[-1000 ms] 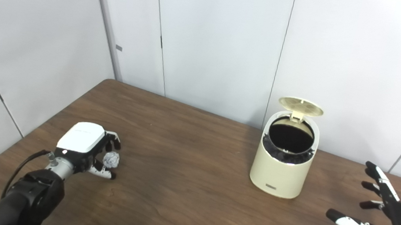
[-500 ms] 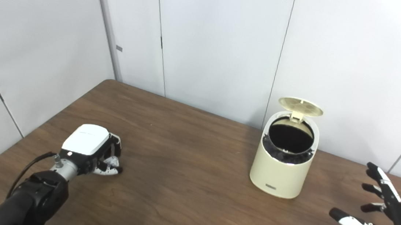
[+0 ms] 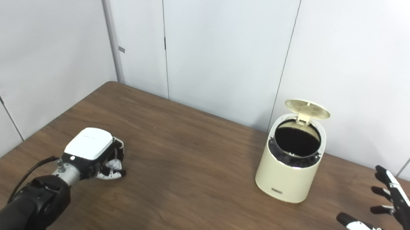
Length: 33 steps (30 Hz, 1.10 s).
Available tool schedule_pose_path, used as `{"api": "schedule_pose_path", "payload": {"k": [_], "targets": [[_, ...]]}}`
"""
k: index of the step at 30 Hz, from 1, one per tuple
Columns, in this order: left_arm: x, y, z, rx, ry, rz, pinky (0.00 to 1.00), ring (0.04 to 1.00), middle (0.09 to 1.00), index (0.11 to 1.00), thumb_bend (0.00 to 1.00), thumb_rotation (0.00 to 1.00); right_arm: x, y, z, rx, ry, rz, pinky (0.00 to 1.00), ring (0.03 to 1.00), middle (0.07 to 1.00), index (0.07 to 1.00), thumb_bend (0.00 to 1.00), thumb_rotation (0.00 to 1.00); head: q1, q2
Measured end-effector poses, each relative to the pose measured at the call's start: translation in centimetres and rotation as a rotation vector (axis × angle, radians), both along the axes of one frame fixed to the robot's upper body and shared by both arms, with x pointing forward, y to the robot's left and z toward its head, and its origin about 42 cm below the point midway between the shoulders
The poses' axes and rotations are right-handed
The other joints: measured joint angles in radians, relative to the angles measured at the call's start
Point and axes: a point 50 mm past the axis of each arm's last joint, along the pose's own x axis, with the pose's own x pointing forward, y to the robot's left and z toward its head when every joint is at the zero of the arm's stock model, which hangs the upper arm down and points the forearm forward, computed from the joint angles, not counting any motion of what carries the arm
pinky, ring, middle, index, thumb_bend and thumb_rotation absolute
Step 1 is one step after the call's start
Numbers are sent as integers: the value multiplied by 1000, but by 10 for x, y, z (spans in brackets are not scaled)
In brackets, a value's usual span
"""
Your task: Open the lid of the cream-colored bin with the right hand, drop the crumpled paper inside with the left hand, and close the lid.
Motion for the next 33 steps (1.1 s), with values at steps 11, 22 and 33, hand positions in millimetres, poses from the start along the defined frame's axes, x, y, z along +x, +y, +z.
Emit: {"api": "schedule_pose_path", "payload": {"k": [11,22,33], "targets": [[-1,-5,7,39,10,-14,217,305,471,487,527,0,0,1,1,0,-4,0,671,852,922,926,800,488,8,-2],[0,-9,19,67,14,-28,242,304,471,486,528,0,0,4,0,9,-2,2,679,855,922,923,790,462,9,-3],[14,-14,85,120,-96,-85,240,298,472,485,527,0,0,8,0,9,-1,0,654,844,917,919,786,449,2,-8]]}}
